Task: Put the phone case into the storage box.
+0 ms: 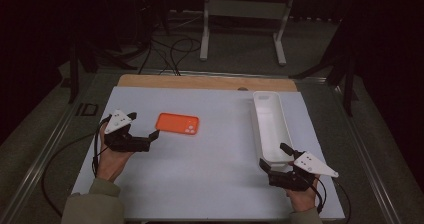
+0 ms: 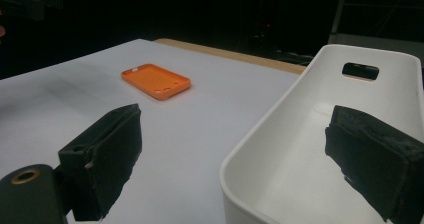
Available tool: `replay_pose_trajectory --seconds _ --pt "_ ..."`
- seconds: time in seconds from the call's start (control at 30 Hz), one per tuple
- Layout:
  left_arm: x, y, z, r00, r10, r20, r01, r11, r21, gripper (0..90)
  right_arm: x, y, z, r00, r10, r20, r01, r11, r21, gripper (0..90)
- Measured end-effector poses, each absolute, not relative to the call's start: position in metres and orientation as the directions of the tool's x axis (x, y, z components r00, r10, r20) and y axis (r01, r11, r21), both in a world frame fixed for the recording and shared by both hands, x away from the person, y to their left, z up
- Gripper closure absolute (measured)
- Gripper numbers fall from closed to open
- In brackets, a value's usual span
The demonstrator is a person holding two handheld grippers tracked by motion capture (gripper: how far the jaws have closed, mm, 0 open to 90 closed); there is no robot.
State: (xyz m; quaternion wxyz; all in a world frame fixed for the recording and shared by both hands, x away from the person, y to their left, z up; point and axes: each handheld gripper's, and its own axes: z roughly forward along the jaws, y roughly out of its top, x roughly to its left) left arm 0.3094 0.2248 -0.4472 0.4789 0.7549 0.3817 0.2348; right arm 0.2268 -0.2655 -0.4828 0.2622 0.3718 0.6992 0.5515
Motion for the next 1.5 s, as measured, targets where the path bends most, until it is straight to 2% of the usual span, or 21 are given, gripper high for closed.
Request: replay_pose_trajectory --seconds 1.5 --pt "0.362 0.205 -0.465 0.555 0.832 0.020 0.445 -0.317 0.837 3.6 0.226 -0.268 -0.478 -0.578 0.815 0.049 0.218 0.096 0.971 7.8"
